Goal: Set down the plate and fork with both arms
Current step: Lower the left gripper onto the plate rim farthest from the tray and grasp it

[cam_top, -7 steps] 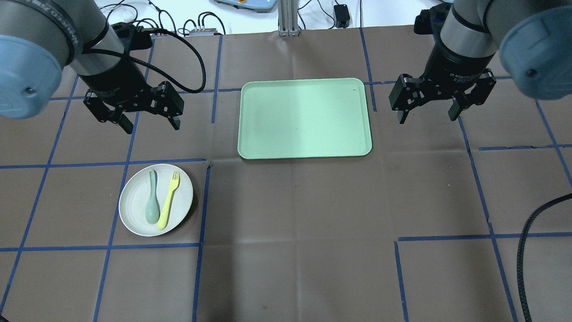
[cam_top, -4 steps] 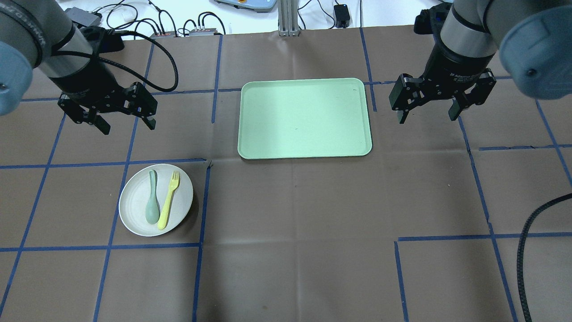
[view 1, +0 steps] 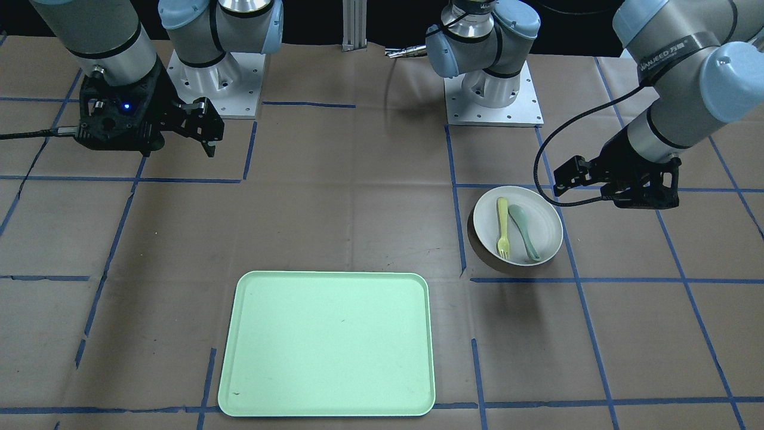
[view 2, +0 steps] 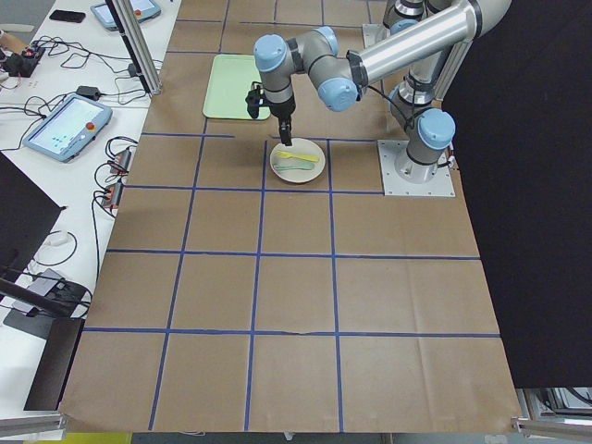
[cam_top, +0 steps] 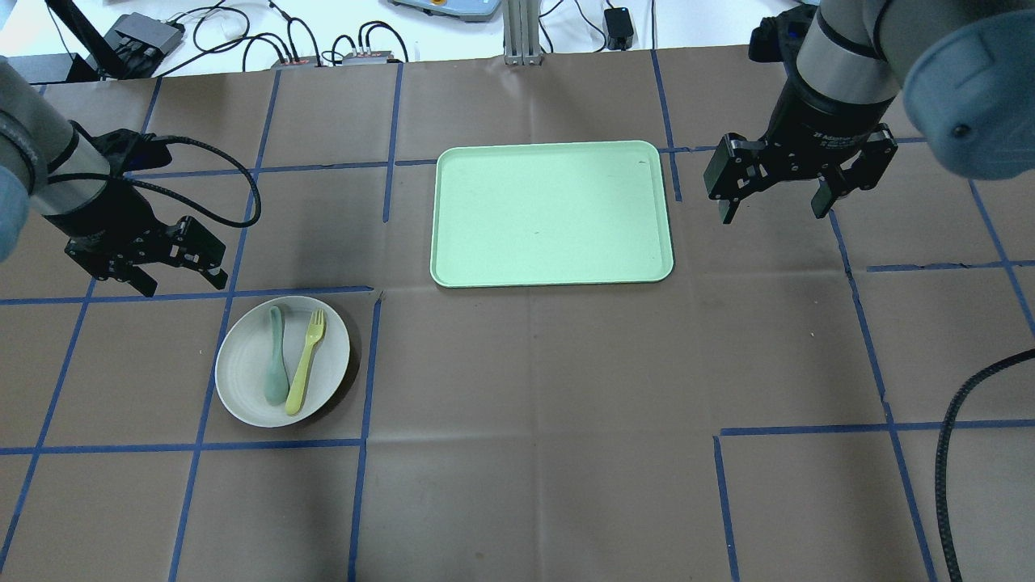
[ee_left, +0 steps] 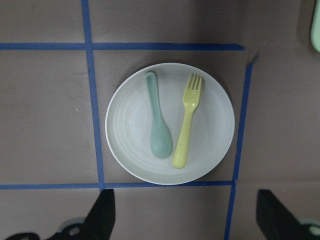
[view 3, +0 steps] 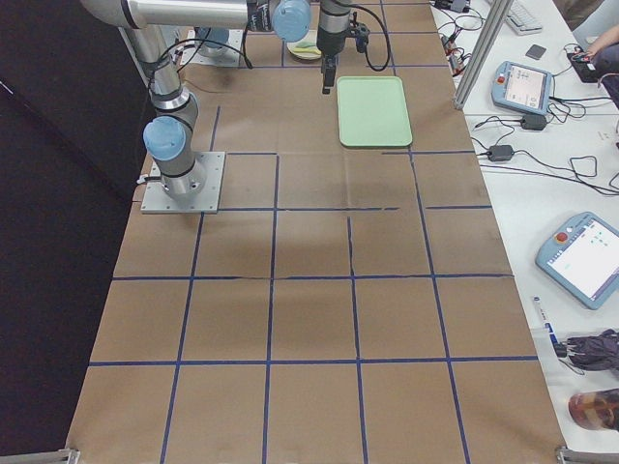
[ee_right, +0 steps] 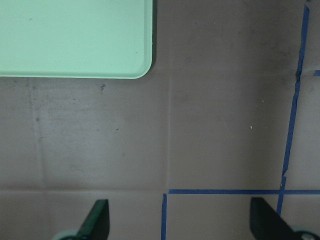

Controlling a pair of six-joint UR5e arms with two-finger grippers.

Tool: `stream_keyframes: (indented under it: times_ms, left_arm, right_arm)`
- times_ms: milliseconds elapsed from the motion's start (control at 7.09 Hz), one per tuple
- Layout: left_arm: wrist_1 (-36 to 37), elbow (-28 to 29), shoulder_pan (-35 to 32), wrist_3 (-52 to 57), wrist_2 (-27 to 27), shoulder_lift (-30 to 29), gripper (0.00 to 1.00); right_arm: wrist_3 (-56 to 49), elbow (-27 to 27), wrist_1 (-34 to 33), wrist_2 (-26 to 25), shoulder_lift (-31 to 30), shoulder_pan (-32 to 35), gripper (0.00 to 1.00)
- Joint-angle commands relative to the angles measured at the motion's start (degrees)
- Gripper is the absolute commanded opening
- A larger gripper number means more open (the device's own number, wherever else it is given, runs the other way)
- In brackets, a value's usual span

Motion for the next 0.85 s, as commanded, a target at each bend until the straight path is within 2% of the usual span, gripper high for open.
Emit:
stream_keyframes:
  times_ms: [0,423,705]
  left_arm:
    - [9.2,-6.3,4.0,13.7,-0.1,-3.9,0.99]
    - [13.7,-8.5,8.0,18.5,-1.3,-10.3,0.99]
    - [14.7,-10.7,9.3,20.0,-3.4,-11.2,0.98]
  right_arm:
    - [0.0,-0.1,0.0,0.0,-0.1,0.0,1.0]
    - [0.0,0.0,0.0,0.0,-0.1,0.0,1.0]
    - [0.1,-0.1,0.0,0.0,-0.1,0.0,1.0]
